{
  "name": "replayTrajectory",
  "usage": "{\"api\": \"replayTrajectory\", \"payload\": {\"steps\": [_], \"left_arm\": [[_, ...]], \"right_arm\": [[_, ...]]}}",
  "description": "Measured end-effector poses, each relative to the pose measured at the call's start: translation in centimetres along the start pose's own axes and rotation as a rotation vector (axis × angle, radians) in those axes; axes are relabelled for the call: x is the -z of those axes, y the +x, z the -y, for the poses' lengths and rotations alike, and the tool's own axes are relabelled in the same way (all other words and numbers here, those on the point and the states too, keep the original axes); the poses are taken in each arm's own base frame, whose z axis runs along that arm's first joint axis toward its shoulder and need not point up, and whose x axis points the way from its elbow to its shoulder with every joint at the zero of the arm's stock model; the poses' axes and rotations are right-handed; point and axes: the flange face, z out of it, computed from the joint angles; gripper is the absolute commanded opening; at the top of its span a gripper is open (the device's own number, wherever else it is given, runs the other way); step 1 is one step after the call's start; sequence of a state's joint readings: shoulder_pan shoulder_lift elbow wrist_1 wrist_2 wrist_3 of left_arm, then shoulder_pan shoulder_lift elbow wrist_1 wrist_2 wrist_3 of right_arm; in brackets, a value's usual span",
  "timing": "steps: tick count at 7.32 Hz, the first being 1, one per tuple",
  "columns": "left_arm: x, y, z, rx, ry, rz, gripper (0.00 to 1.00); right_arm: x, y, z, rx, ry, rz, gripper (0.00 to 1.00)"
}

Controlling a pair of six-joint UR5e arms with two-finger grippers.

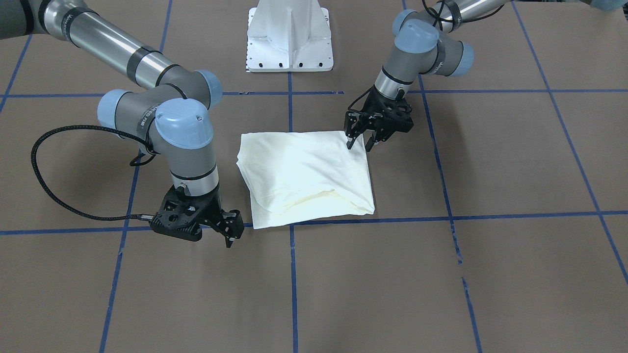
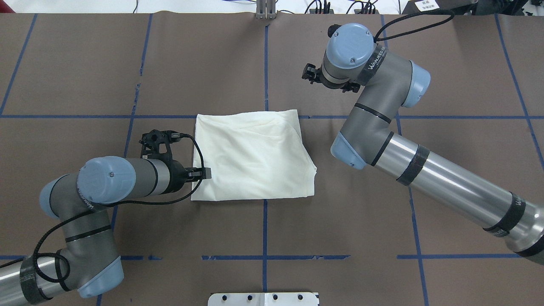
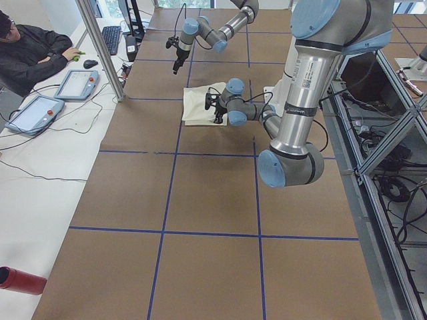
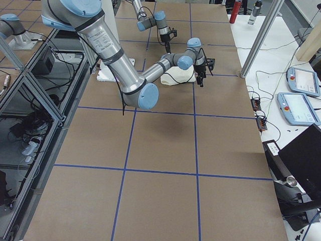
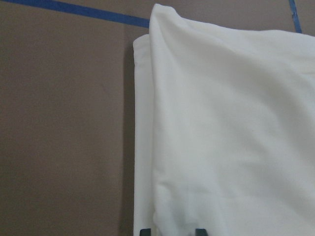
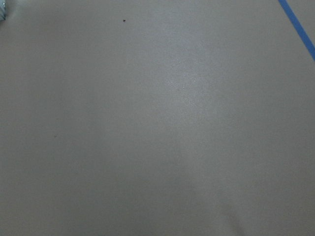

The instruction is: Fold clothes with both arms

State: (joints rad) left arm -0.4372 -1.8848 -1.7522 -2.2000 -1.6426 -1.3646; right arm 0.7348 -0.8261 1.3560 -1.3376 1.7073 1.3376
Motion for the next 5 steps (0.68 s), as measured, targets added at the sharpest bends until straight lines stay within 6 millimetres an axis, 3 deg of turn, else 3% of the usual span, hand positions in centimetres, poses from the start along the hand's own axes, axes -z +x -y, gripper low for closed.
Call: {"api": "replayTrajectory", "payload": {"steps": [1,2,4,5], "left_arm": [[0.0,0.0,0.0,0.002,0.001,0.000,0.52],[-0.1,0.1,-0.3,0.001,-0.004,-0.001,0.39],[-0.3,0.7,-1.4,-0.003,-0.019,-0.007,0.34],[-0.3,0.8,-1.7,-0.002,-0.024,-0.009,0.26]], "right_arm": [[0.0,0.0,0.0,0.000,0.000,0.001,1.00],[0.0,0.0,0.0,0.000,0.000,0.001,1.00],[0.0,0.0,0.0,0.000,0.000,0.001,1.00],[0.0,0.0,0.0,0.000,0.000,0.001,1.00]]}}
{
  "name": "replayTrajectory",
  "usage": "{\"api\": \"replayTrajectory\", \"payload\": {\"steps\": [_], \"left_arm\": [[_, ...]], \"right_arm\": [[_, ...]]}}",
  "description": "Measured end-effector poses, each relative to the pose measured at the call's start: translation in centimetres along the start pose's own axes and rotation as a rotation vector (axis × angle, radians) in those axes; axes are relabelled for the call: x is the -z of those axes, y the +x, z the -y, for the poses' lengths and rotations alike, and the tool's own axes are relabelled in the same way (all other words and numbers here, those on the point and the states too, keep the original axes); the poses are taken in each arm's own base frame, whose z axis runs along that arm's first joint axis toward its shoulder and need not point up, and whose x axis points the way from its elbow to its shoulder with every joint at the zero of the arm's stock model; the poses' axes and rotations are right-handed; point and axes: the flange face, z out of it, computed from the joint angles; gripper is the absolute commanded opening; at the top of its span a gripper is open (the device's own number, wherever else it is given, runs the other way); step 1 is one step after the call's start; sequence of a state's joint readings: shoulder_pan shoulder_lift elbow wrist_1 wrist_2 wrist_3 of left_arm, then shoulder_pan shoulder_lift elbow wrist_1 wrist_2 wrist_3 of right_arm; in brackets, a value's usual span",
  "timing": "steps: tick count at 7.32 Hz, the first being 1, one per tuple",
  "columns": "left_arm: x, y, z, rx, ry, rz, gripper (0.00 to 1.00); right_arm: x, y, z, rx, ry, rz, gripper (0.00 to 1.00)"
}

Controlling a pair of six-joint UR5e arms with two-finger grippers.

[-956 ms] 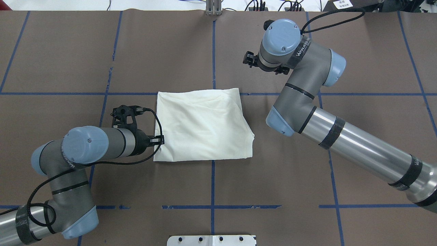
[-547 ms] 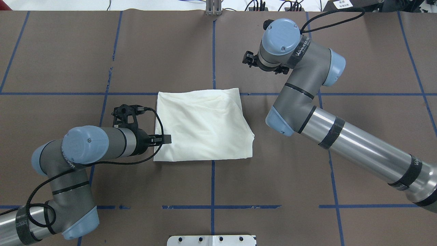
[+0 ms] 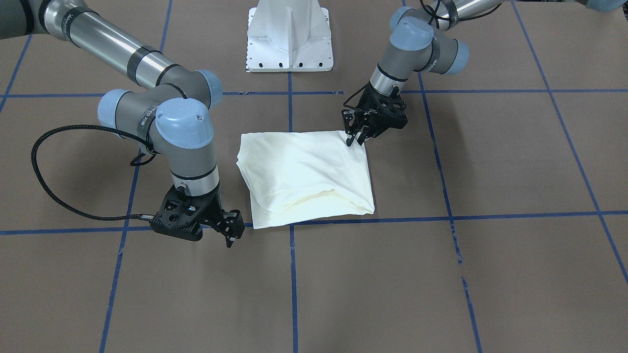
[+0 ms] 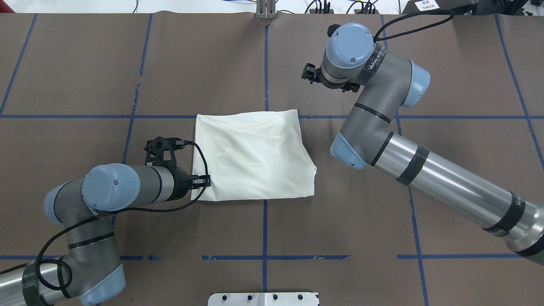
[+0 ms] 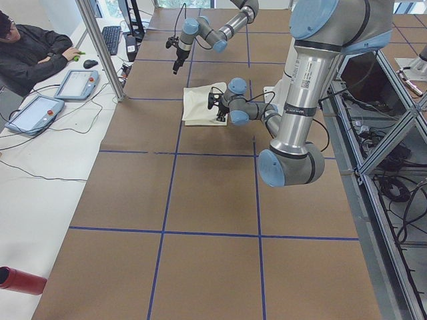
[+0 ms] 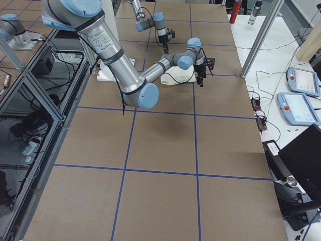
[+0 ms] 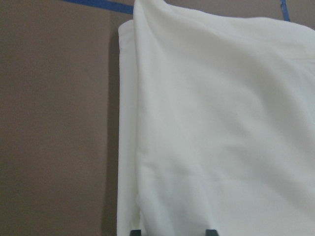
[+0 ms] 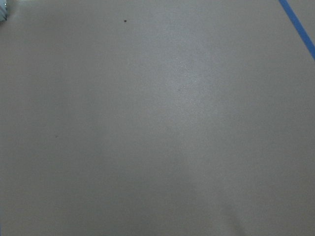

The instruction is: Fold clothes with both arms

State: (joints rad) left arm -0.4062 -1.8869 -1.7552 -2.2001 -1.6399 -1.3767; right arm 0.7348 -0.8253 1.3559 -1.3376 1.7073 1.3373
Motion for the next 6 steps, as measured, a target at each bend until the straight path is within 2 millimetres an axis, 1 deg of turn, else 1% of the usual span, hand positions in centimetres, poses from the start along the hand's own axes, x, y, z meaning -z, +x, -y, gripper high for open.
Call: {"api": "replayTrajectory", "payload": {"steps": [1,2,5,6], "left_arm": [[-0.10,0.10,-0.44,0.003,-0.006,-0.001,0.08],[-0.18,0.12,-0.76,0.009,-0.011,-0.001,0.00],[-0.38,-0.45,-1.00,0.015,-0.016,0.009,0.00],[-0.51,-0.60,-1.03,0.015,-0.017,0.013,0.16]], "right_arm": [[-0.01,0.00,0.00,0.001,0.000,0.000,1.00],[-0.01,0.00,0.00,0.001,0.000,0.000,1.00],[-0.01,0.01,-0.01,0.000,0.000,0.000,1.00],[-0.04,0.05,-0.01,0.000,0.000,0.000,1.00]]}}
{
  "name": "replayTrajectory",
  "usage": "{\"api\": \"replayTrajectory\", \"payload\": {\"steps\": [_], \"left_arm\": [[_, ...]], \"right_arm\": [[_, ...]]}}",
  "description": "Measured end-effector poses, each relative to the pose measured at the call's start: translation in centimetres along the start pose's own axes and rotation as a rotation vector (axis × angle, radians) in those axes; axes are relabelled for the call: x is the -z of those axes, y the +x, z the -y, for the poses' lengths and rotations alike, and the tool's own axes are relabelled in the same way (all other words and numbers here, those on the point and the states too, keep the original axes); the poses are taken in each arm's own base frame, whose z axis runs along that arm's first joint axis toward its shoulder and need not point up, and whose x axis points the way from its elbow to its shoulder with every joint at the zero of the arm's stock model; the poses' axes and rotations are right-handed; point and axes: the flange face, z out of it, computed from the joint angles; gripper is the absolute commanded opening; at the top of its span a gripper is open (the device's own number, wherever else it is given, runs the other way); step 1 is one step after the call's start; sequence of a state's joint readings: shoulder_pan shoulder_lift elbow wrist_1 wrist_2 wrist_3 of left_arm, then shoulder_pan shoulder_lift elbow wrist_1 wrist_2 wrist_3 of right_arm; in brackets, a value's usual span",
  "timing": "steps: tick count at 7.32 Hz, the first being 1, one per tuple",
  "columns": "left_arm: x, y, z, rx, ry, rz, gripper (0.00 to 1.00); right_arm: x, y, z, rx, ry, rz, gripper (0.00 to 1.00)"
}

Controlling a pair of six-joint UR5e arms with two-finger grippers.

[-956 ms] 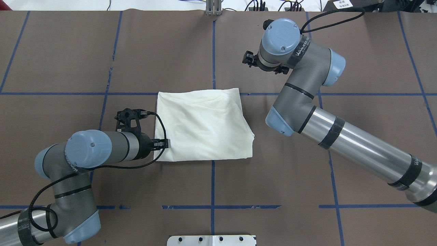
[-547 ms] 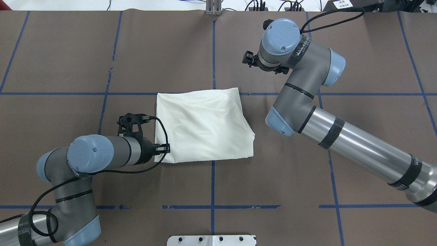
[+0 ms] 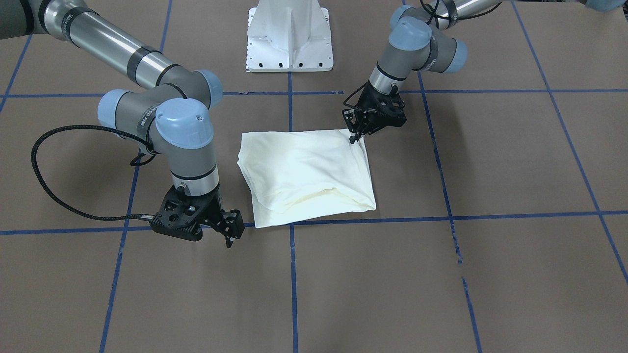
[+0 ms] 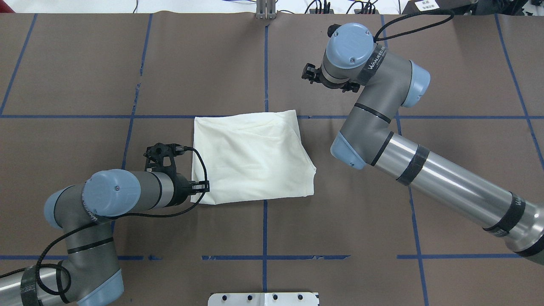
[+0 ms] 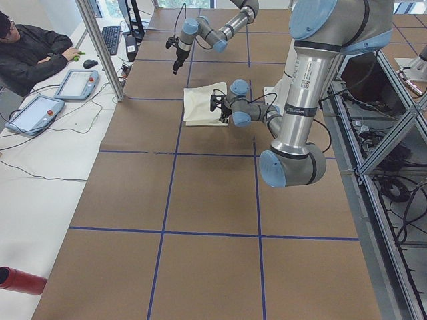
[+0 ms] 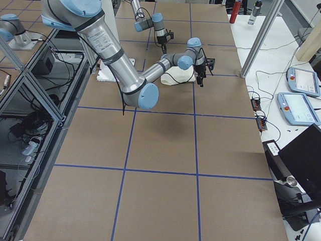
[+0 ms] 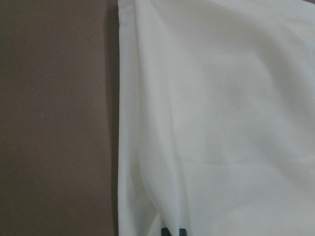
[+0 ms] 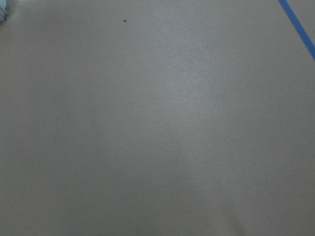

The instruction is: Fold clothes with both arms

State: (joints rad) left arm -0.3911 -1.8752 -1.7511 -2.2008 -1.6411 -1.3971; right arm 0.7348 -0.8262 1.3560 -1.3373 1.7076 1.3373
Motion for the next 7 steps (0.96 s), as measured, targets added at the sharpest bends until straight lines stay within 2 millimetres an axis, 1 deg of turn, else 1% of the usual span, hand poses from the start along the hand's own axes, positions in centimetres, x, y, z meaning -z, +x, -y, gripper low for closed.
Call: {"api": "replayTrajectory", "payload": {"steps": [1,2,3,5,6,7], "left_arm": [[-0.1,-0.1,0.0,0.000,-0.001,0.002,0.89],[0.1,0.0,0.1,-0.002,0.000,-0.001,1.00],[0.7,0.5,0.2,-0.007,0.000,-0.015,1.00],[2.7,2.9,0.4,-0.010,0.002,-0.046,1.00],[3.1,4.1,0.6,-0.004,0.001,-0.049,1.00],[3.0,4.9,0.6,-0.002,0.000,-0.047,1.00]], "right_arm": [[0.0,0.0,0.0,0.001,0.000,0.001,1.00],[0.1,-0.1,0.0,0.002,-0.001,0.002,1.00],[0.1,-0.1,0.0,0.002,-0.003,0.004,1.00],[0.1,-0.2,0.0,0.003,-0.005,0.005,1.00],[0.1,-0.2,0.0,0.003,-0.005,0.005,1.00],[0.1,-0.2,0.0,0.003,-0.006,0.005,1.00]]}}
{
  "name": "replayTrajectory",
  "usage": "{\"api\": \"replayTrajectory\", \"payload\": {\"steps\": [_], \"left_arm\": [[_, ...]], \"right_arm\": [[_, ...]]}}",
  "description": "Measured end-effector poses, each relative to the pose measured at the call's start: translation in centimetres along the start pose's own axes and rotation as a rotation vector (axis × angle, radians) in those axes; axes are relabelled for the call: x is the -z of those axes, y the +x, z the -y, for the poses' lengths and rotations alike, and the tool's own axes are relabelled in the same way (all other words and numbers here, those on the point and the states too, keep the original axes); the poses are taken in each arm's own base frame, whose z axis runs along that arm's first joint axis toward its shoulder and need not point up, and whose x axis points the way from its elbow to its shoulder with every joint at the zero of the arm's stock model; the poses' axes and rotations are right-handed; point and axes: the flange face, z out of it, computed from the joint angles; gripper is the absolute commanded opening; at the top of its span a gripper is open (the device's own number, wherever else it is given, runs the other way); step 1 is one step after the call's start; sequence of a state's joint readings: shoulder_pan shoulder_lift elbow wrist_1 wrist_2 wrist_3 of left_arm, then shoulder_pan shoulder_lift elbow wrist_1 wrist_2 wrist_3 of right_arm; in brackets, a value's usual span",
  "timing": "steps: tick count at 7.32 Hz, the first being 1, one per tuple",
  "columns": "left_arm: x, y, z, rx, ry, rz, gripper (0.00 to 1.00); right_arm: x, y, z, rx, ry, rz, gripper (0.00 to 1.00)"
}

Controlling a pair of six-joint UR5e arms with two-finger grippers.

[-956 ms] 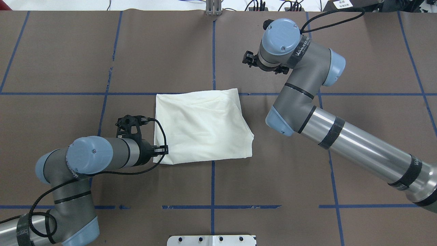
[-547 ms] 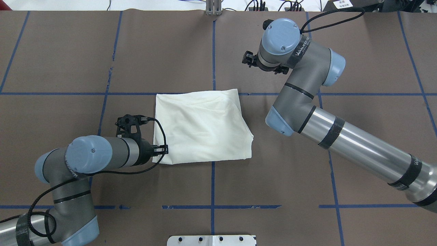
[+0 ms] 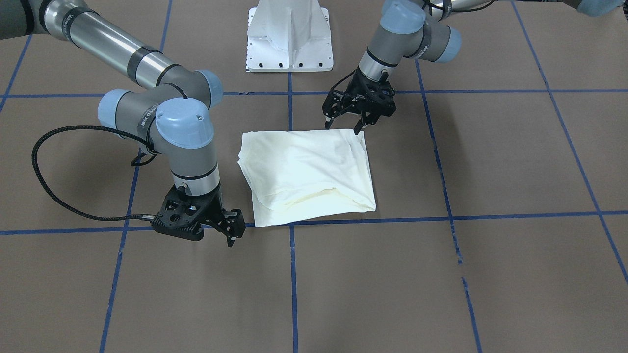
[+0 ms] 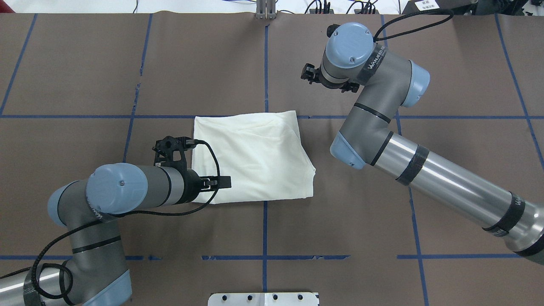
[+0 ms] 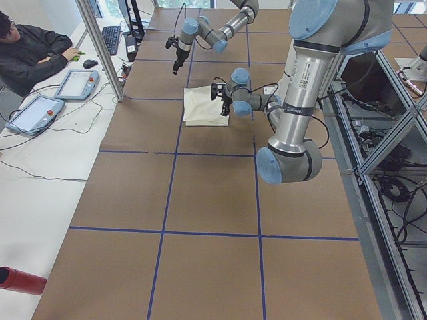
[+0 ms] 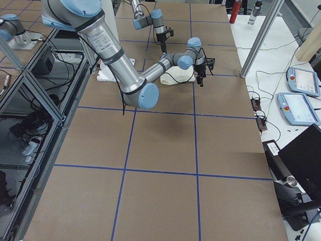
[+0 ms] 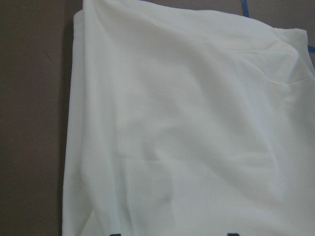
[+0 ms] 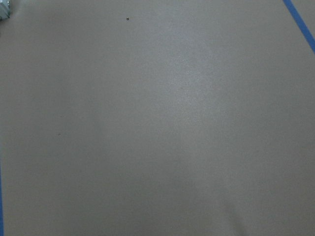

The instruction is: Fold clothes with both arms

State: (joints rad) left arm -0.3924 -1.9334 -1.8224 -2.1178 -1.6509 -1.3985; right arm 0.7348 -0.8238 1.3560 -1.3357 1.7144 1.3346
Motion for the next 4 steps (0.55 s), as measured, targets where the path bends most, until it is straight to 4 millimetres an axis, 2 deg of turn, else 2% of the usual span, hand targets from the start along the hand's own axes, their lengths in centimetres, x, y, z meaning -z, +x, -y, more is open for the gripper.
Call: {"api": "replayTrajectory", "payload": {"steps": [1,4], "left_arm": [[-0.3,0.3,0.0,0.001,-0.002,0.005,1.00],[-3.6,-0.1,0.0,0.004,-0.008,0.051,1.00]], "right_arm": [[0.0,0.0,0.0,0.000,0.000,0.001,1.00],[0.0,0.0,0.0,0.000,0.000,0.001,1.00]]}}
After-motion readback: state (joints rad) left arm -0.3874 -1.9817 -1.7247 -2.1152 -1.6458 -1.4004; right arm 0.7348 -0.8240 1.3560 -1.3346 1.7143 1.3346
